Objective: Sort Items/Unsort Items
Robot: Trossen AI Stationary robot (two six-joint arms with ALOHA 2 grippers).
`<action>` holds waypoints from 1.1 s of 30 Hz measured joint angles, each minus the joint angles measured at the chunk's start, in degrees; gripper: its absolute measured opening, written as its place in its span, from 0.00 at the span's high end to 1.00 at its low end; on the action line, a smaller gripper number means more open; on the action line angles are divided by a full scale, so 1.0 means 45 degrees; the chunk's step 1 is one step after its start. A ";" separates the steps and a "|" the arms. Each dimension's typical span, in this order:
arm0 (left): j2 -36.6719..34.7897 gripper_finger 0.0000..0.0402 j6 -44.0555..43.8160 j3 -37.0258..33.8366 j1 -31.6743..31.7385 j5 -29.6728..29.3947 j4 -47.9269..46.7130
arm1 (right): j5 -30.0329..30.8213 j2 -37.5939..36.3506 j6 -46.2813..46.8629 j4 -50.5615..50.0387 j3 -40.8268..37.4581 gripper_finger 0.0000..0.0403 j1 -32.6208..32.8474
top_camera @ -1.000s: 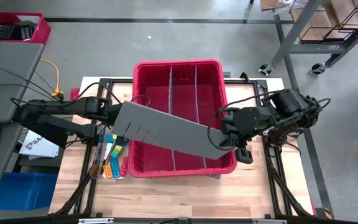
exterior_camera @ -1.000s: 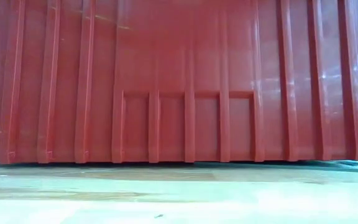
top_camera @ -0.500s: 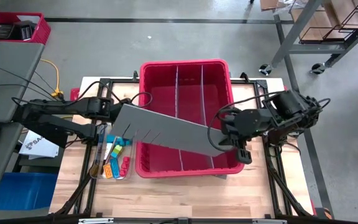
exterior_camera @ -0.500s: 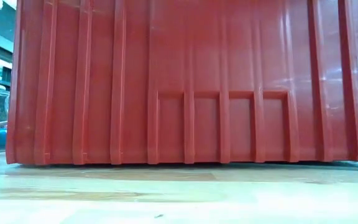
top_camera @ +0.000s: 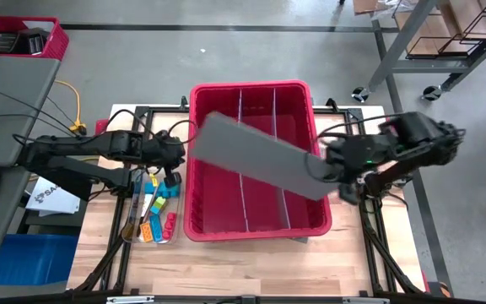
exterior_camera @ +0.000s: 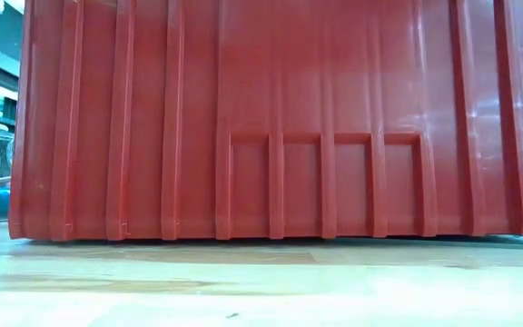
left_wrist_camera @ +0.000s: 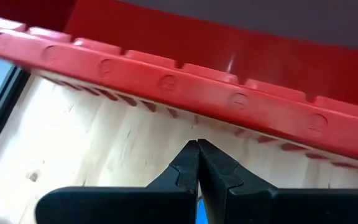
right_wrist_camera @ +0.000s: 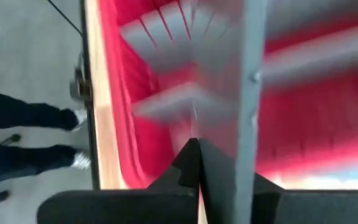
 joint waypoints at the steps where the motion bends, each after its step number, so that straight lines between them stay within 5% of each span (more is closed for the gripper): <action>1: -0.0034 1.00 -0.0212 0.0000 0.0000 -0.0087 -0.0004 | -0.0172 -0.0650 0.0538 -0.0003 -0.0831 1.00 -0.0005; 6: -0.0040 1.00 -0.1203 0.0000 0.0000 -0.0183 -0.0005 | -0.2495 -0.2644 0.2911 0.0012 -0.3679 1.00 0.0303; 11: -0.0040 1.00 -0.1825 0.0000 -0.0005 -0.0272 0.0072 | -0.3727 -0.2325 0.2907 0.0077 -0.3543 1.00 0.1097; 19: -0.0040 1.00 -0.1991 0.0000 0.0000 -0.0491 0.0084 | -0.3650 -0.0921 0.4196 0.0062 -0.0741 1.00 0.1539; 29: -0.0040 1.00 -0.1543 0.0000 0.0000 -0.0901 0.0091 | -0.3539 -0.0823 1.1316 0.0005 -0.0529 1.00 0.3152; 33: -0.0040 1.00 -0.1224 0.0000 0.0019 -0.0932 0.0118 | -0.2067 -0.0818 1.0371 0.0369 -0.0508 1.00 0.3830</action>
